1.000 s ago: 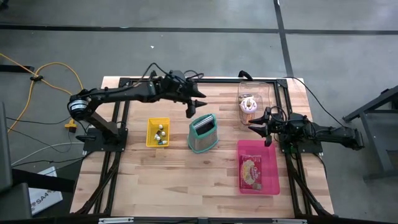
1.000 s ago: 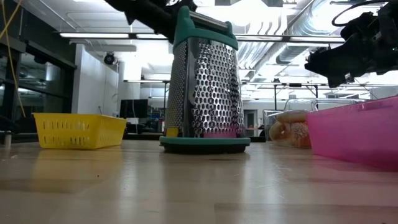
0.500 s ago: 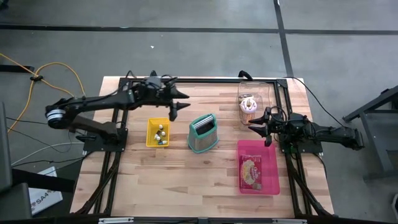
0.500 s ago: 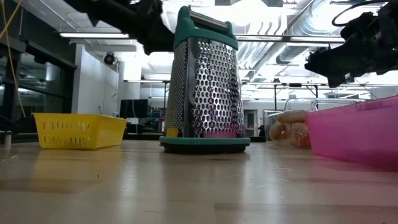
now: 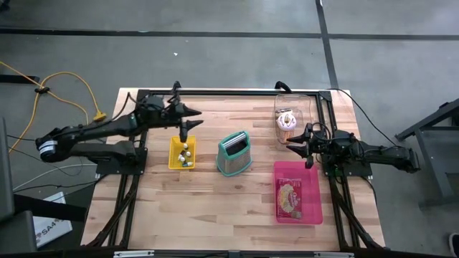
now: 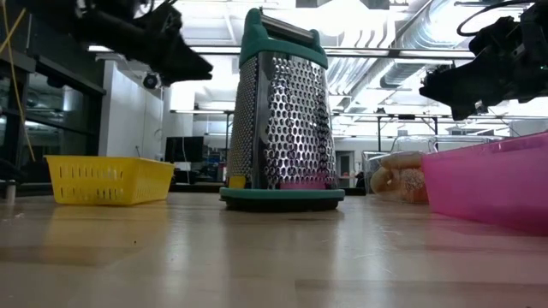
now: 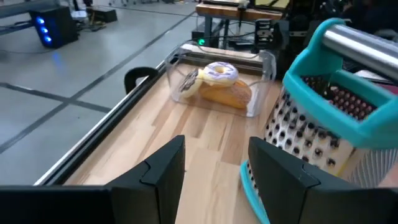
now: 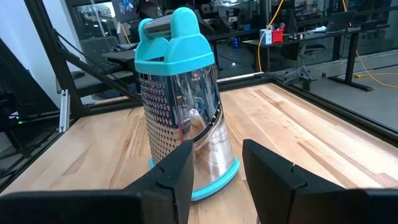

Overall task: Pick & Place Food Item
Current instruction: Return to Home Position

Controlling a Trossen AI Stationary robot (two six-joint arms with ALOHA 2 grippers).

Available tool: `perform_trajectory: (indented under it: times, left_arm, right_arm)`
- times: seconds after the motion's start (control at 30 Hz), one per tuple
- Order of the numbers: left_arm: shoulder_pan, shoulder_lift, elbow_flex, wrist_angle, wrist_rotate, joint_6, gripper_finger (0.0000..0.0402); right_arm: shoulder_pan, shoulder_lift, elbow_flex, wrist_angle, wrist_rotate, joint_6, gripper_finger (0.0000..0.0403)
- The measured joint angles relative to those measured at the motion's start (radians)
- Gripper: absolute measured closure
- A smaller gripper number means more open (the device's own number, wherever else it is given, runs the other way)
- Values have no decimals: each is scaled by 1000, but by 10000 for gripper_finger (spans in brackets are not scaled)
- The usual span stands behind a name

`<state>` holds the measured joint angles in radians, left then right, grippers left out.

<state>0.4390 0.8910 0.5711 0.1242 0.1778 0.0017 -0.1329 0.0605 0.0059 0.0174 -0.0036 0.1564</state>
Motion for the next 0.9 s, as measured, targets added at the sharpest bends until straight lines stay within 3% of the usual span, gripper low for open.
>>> perform_trajectory:
  times: [0.3,0.9]
  left_arm:
    - [33,-194,-190,65,1,-29,228]
    - [138,-604,-442,64,15,-58,228]
  right_arm:
    - [0,0,0,0,0,0,276]
    - [0,0,0,1,0,0,276]
